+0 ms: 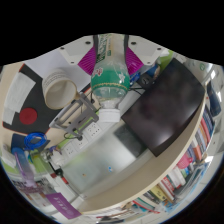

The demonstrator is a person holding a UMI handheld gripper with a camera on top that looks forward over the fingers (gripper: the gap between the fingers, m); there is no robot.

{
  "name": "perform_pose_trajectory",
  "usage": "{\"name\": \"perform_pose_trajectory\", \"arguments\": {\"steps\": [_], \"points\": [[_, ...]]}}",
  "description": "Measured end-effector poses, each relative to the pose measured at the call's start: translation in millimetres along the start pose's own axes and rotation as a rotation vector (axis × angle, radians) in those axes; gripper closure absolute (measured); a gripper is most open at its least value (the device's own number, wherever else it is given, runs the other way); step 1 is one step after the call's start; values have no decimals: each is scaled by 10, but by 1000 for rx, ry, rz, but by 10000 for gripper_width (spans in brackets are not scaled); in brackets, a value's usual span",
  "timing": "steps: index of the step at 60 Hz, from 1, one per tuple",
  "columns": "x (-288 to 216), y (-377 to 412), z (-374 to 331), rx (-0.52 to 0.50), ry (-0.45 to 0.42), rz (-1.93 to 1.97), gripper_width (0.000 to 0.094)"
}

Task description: Pour water

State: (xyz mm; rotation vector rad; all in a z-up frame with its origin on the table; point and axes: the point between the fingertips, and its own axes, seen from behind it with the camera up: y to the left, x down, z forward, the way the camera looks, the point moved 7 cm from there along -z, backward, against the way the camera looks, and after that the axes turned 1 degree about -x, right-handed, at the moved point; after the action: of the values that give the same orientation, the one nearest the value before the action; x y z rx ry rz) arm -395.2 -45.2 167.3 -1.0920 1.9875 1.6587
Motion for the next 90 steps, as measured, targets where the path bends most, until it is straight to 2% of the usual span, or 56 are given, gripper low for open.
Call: {"name": "perform_pose_trajectory", "arguments": {"steps": [15,22,30,46,53,57,61,67,77,84,90], "points": [[-70,15,222,-134,98,648,592],[-145,77,210,-232,139,898,592],[-296,65,189,-333,118,1218,591],[-410,-20,159,-349,139,1309,592],[-449,42,160,-315,186,1052,592],[-587,98,79,-305,181,821,591],[-863,136,-17,-287,129,556,591],[-1395,38,-162,-212,-1,122,590],[-2105,-408,-381,-6,-217,-430,589],[-2288,-961,-339,112,-250,-624,591],[-2238,-1436,-164,146,-192,-685,592]]}}
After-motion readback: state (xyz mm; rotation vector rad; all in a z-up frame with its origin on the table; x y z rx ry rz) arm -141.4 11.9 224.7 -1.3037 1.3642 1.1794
